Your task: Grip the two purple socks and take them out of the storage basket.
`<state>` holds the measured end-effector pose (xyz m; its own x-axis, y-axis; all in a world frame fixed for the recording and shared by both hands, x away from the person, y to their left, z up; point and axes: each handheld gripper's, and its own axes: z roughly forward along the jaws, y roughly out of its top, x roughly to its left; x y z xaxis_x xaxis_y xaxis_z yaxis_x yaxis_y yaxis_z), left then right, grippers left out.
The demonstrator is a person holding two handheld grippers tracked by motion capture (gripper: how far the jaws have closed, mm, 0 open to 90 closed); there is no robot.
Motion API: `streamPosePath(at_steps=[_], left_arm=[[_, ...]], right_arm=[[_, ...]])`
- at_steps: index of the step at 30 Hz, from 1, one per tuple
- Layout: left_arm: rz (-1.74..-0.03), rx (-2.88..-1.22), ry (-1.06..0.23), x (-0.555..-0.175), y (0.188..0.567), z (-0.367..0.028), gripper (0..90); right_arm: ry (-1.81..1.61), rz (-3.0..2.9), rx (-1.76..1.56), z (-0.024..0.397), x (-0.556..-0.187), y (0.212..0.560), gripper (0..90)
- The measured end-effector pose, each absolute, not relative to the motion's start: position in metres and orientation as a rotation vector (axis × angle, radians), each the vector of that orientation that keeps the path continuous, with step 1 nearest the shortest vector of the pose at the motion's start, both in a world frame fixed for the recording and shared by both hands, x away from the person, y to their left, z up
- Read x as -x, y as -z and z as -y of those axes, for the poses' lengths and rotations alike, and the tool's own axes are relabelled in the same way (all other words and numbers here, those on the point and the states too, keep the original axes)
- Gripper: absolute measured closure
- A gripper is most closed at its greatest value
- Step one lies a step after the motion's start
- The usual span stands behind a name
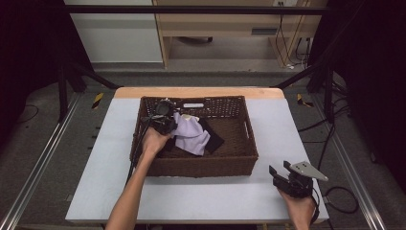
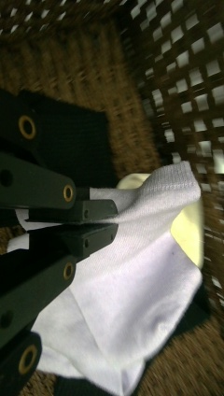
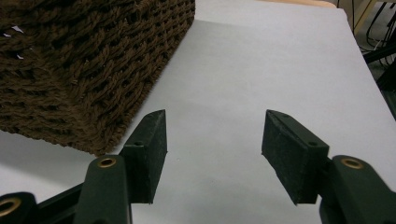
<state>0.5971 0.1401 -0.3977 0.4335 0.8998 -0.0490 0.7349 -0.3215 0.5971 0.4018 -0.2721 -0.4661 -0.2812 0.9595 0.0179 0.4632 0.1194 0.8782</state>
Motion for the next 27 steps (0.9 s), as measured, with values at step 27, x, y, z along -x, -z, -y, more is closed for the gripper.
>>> streamPosePath(at_steps=[27], left_arm=[[-0.949, -1.672, -0.585, -0.509, 0.313, -0.187, 86.7]], right_arm=[[-1.089, -1.808, -1.38, 0.277, -0.403, 0.468, 41.5]])
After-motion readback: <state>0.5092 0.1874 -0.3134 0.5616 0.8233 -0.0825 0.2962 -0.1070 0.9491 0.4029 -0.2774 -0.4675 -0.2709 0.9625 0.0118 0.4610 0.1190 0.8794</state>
